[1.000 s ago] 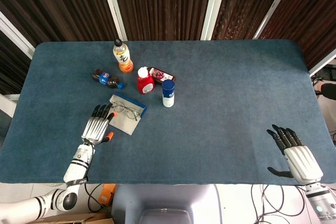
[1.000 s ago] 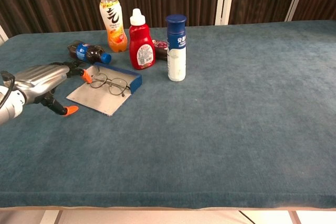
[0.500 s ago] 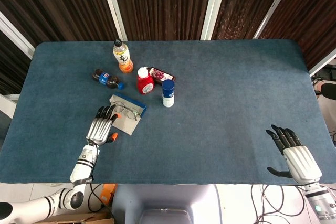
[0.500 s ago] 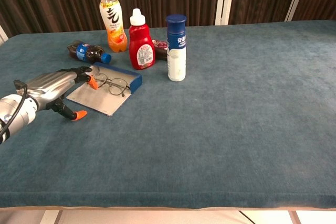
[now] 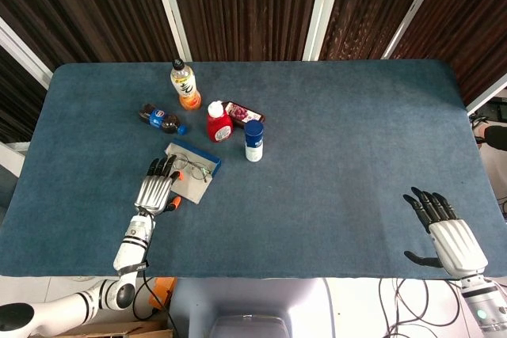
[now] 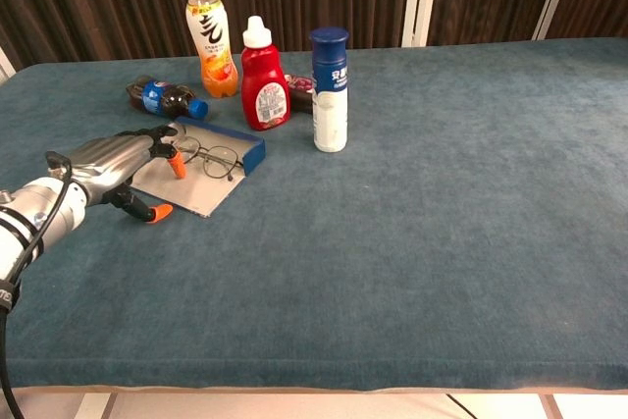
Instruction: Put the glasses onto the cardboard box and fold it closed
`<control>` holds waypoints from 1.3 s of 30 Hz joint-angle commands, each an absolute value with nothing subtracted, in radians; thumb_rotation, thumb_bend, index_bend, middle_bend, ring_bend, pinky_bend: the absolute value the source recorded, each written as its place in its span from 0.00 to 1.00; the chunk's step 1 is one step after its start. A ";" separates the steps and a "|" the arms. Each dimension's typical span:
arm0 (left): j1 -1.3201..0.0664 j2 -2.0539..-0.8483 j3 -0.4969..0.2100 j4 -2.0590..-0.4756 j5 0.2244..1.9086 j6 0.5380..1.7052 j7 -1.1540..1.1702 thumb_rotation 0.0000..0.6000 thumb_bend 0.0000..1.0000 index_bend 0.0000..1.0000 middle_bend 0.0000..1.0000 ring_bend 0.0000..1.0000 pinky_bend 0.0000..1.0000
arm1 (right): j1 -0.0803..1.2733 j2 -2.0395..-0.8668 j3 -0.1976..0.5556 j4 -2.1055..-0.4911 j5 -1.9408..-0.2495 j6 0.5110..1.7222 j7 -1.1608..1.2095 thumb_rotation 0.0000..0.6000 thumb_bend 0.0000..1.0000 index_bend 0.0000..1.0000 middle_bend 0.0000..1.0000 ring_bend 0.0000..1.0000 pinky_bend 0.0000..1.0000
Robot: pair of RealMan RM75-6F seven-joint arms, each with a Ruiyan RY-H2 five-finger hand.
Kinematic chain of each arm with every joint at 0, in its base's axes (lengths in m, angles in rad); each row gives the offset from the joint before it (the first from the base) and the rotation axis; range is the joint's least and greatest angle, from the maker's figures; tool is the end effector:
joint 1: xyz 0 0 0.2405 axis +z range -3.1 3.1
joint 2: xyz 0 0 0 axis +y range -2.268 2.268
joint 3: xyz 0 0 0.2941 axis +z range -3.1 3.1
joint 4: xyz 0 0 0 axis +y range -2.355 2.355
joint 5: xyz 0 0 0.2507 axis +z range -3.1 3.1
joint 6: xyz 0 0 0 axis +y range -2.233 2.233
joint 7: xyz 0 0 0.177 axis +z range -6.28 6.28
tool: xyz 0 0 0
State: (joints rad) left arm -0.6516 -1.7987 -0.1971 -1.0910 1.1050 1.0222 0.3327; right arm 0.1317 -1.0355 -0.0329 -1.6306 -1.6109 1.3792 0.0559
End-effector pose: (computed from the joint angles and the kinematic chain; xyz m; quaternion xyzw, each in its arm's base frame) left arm -0.2410 0.4175 -0.1103 -0.6883 -0.3944 -0.3355 0.5080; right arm -0.3549 -0.2127 0.1297 0.6687 -0.4004 0.3543 0.5167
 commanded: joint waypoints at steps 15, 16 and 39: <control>-0.660 -1.858 -0.235 -1.014 1.114 1.051 0.280 1.00 0.29 0.50 0.00 0.00 0.00 | 0.132 -1.036 -0.033 -1.631 -1.610 1.379 0.054 1.00 0.25 0.00 0.00 0.00 0.00; -0.661 -1.863 -0.238 -1.006 1.118 1.056 0.272 1.00 0.29 0.50 0.01 0.00 0.00 | 0.132 -1.036 -0.032 -1.631 -1.610 1.379 0.055 1.00 0.25 0.00 0.00 0.00 0.00; -0.715 -1.998 -0.301 -0.789 1.166 1.092 0.117 1.00 0.37 0.55 0.05 0.00 0.00 | 0.132 -1.028 -0.028 -1.628 -1.606 1.384 0.079 1.00 0.25 0.00 0.00 0.00 0.00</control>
